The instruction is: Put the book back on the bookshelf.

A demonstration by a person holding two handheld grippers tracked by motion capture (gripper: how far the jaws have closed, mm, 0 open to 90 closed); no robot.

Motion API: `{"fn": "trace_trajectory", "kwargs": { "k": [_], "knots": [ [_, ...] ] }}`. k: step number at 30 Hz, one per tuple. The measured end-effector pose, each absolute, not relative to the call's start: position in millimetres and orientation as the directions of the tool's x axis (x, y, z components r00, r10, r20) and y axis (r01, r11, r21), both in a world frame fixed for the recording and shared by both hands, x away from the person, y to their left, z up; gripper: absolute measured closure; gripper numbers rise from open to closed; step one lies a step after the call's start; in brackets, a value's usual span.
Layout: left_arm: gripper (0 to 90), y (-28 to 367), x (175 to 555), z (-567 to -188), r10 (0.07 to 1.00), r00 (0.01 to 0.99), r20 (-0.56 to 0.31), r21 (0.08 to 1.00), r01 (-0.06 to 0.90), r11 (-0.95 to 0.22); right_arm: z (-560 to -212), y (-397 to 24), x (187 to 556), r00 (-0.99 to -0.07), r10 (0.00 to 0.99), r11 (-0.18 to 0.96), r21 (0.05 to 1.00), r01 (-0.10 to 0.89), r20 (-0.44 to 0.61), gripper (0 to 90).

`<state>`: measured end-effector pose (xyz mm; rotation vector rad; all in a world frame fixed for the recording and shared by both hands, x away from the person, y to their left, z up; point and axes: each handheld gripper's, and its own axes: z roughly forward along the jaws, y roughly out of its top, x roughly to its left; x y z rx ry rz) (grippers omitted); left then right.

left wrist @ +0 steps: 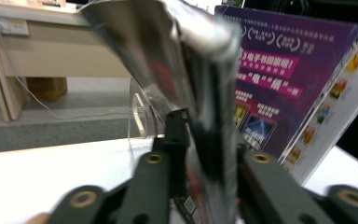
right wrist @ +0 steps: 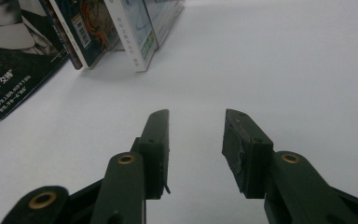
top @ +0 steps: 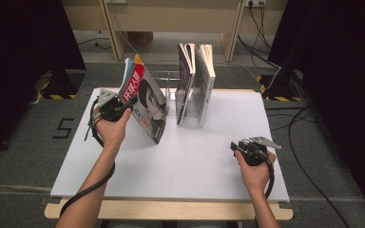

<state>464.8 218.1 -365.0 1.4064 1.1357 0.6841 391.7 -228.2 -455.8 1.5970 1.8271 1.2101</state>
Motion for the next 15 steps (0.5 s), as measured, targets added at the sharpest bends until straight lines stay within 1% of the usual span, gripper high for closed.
{"fn": "trace_trajectory", "kwargs": {
  "k": [4, 9, 15],
  "knots": [
    [82.7, 211, 462, -363, 0.906, 0.375, -0.199, 0.965, 0.237, 0.114, -455, -230, 391, -0.244, 0.943, -0.049, 0.821, 0.568, 0.225, 61.5],
    [85.2, 208, 464, -359, 0.902, 0.376, -0.211, 0.959, 0.257, 0.117, -454, -231, 391, -0.246, 0.943, -0.049, 0.823, 0.566, 0.225, 61.4],
    [86.0, 205, 466, -354, 0.902, 0.381, -0.202, 0.957, 0.274, 0.098, -455, -232, 392, -0.240, 0.942, -0.057, 0.816, 0.575, 0.235, 61.3]
  ]
}}
